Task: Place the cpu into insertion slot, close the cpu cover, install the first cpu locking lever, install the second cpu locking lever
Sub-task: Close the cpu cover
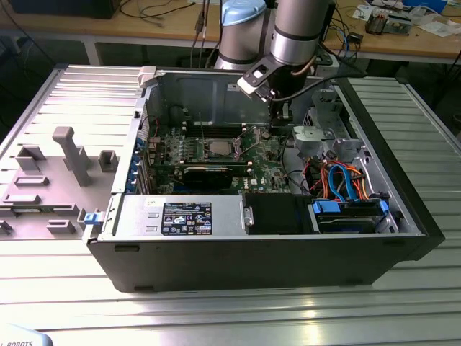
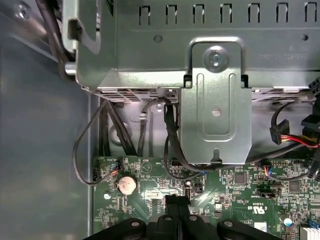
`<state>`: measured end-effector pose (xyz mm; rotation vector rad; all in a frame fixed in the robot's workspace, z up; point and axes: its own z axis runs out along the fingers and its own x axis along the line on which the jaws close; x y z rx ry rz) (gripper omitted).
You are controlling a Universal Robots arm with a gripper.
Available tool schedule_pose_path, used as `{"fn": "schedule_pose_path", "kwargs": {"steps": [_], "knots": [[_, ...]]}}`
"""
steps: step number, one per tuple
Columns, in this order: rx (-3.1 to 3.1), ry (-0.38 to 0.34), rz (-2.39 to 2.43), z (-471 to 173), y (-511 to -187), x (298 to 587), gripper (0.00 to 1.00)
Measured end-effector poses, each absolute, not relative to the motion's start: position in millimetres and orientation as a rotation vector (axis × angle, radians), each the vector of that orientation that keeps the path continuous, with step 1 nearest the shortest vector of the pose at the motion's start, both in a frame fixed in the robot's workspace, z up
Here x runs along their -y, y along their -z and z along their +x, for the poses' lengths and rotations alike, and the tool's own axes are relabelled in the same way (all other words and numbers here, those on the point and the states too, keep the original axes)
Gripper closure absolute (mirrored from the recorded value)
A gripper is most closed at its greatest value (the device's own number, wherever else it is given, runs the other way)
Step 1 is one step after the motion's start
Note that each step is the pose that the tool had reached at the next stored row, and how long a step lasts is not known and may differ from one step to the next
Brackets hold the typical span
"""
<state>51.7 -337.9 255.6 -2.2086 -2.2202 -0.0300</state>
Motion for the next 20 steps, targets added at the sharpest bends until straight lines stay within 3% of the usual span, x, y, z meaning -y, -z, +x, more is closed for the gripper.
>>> {"fn": "schedule_pose_path", "kwargs": {"steps": [20], "knots": [[2.224,0.030,-2.203,29,-247,338,0.89]]}}
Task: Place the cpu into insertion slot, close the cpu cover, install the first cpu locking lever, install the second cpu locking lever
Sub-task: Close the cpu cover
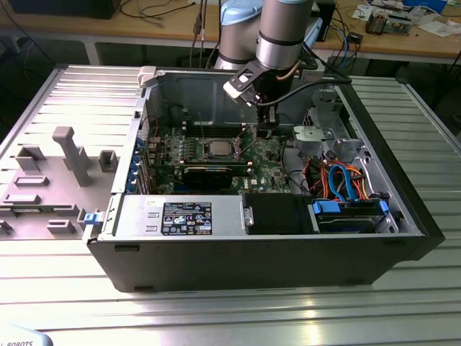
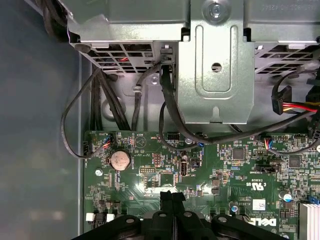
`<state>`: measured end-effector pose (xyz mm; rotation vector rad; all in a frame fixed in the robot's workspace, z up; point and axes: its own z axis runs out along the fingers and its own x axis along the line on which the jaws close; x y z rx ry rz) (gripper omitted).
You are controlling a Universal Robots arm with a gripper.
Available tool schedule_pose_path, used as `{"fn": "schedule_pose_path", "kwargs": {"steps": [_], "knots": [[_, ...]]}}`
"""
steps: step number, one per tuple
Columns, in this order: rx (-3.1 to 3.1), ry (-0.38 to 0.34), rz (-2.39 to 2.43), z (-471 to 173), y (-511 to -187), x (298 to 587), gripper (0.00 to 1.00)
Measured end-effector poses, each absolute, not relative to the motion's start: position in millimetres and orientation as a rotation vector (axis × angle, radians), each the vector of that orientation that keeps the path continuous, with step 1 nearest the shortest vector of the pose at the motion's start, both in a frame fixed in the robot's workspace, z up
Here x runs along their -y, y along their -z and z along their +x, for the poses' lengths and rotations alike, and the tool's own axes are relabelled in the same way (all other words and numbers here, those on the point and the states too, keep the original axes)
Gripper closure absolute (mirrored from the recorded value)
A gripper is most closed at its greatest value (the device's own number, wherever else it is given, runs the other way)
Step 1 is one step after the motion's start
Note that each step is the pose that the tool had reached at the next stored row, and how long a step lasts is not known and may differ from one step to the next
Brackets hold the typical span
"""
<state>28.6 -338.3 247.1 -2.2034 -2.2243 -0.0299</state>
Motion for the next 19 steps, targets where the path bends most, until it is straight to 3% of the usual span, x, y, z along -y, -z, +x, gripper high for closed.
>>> {"fn": "schedule_pose_path", "kwargs": {"steps": [19], "knots": [[2.224,0.029,-2.203,25.1,-247.1,338.3,0.89]]}}
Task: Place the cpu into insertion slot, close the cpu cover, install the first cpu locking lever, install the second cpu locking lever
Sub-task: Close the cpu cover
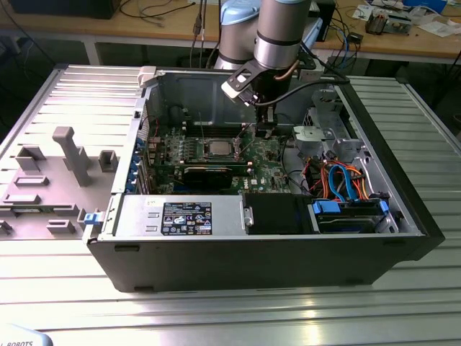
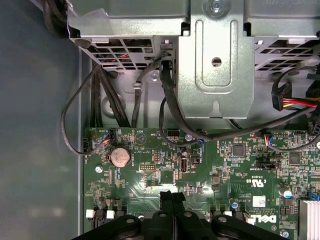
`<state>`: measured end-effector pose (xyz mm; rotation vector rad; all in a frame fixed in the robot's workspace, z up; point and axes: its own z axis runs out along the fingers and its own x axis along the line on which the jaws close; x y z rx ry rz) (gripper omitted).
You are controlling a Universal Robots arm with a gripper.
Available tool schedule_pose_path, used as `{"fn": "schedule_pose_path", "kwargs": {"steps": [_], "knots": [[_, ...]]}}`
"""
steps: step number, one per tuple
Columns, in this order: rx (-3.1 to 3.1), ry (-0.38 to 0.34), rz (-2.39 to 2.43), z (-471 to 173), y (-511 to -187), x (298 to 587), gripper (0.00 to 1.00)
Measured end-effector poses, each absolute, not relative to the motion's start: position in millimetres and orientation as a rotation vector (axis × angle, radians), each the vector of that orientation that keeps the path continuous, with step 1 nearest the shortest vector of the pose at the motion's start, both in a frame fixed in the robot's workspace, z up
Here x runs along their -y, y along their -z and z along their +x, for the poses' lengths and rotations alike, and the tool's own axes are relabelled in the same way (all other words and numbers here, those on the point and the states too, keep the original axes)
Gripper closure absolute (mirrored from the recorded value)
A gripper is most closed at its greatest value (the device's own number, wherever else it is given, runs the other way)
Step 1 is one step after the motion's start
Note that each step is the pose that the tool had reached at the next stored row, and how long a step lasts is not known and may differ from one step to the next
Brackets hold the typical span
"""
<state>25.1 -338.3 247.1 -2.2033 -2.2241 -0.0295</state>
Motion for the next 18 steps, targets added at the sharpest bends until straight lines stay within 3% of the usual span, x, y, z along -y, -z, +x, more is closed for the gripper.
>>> {"fn": "schedule_pose_path", "kwargs": {"steps": [18], "knots": [[2.224,0.029,-2.203,20.9,-247.1,338.3,0.89]]}}
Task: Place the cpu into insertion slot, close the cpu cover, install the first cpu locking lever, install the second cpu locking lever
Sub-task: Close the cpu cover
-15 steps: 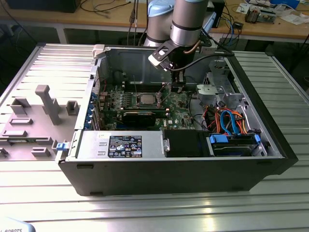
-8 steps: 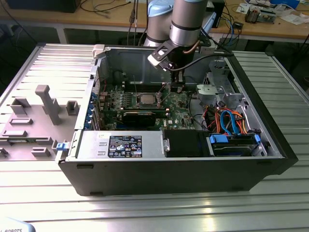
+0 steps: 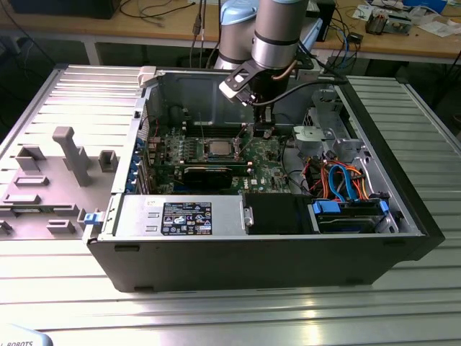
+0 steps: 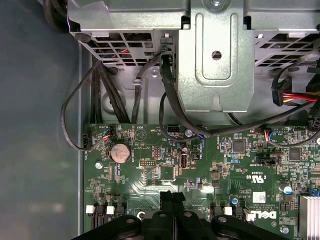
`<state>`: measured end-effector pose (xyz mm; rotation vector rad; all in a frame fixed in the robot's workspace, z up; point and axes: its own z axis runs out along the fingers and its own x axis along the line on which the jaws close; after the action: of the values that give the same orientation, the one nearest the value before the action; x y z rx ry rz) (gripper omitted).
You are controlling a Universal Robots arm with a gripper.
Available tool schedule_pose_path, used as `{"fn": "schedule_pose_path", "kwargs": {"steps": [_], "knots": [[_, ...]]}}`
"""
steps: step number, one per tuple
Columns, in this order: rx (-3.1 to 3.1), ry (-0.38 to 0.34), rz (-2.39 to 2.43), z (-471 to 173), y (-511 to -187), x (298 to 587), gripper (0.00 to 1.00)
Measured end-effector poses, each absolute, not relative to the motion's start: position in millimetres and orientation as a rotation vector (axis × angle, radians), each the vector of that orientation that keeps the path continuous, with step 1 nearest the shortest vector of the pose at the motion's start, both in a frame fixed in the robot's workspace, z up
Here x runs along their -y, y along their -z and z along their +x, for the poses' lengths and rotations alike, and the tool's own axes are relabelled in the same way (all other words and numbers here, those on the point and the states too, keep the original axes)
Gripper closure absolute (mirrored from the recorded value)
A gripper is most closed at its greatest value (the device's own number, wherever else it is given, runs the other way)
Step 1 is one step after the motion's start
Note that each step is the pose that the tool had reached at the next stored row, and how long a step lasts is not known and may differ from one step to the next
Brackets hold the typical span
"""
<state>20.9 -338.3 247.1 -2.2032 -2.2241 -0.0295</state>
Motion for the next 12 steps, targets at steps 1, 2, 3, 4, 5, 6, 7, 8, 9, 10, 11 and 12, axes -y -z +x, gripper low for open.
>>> {"fn": "schedule_pose_path", "kwargs": {"steps": [1,2,3,4,5,6,7,8,9,10,11,12], "knots": [[2.224,0.030,-2.203,20.6,-247.1,338.3,0.89],[2.224,0.030,-2.203,20.2,-247.1,338.3,0.89],[2.224,0.030,-2.203,19.9,-247.1,338.3,0.89],[2.224,0.030,-2.203,19.4,-247.0,338.3,0.89],[2.224,0.030,-2.203,19.2,-247.1,338.3,0.89],[2.224,0.030,-2.203,19.2,-247.1,338.3,0.89],[2.224,0.030,-2.203,18.7,-247.1,338.3,0.89],[2.224,0.029,-2.203,18.5,-247.1,338.3,0.89],[2.224,0.029,-2.203,18.5,-247.1,338.3,0.89],[2.224,0.030,-2.203,18.4,-247.1,338.3,0.89],[2.224,0.029,-2.204,18.2,-247.1,338.3,0.89],[2.224,0.030,-2.204,18.0,-247.1,338.3,0.89]]}}
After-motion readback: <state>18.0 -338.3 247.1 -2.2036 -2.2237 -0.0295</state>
